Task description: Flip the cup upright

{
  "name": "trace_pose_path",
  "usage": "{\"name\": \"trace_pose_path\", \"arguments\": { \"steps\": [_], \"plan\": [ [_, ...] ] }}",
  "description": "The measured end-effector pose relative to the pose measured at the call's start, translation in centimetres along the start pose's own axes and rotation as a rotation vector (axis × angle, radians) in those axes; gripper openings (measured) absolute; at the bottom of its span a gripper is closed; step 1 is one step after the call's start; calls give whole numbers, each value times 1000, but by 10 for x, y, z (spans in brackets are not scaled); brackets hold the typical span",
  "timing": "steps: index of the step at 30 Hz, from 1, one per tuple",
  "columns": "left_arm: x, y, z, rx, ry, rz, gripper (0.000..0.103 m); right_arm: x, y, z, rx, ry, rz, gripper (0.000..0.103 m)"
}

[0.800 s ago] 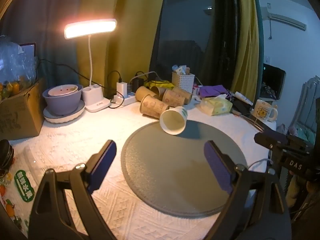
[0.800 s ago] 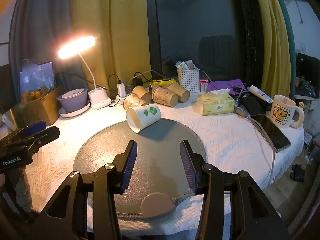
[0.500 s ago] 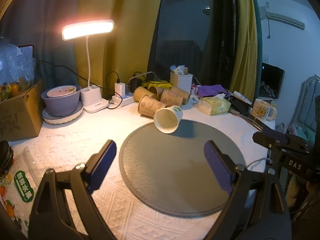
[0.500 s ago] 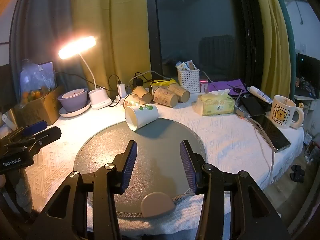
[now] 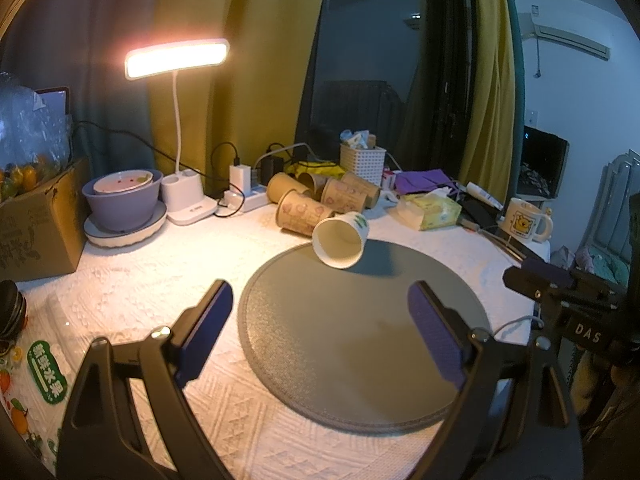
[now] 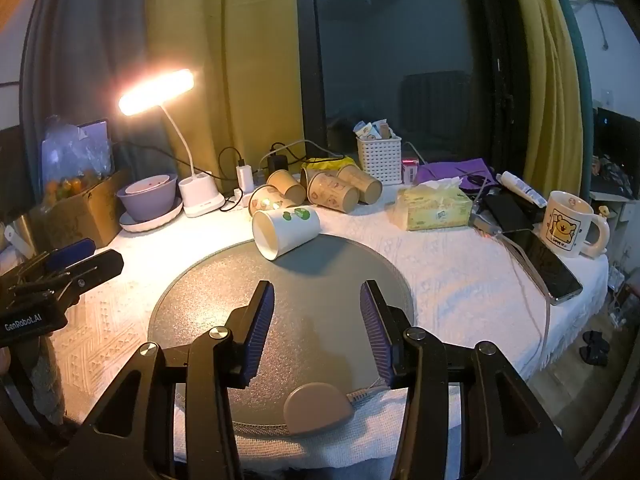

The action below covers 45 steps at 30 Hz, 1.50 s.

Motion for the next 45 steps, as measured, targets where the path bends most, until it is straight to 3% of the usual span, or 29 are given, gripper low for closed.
{"name": "trace_pose_path", "arguments": {
  "steps": [43,44,45],
  "plan": [
    [3,7,14,14,12,-29,90,0,-2,0,3,-13,2,47],
    [2,8,15,14,18,-33,90,-4,0,0,0,-19,0,48],
    [2,12,16,18,24,-42,90,-6,3,1,-1,-25,-1,57]
  ]
}}
Point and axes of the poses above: each gripper's, at about its wrist camera, not at the fingertips, and y roughly the way its jaws point, z to its right, x to its underside, the point moved 9 cm from there along y, roughly the way its jaws point, and after that the axes turned 7 degrees about y, right-handed, at the moved point
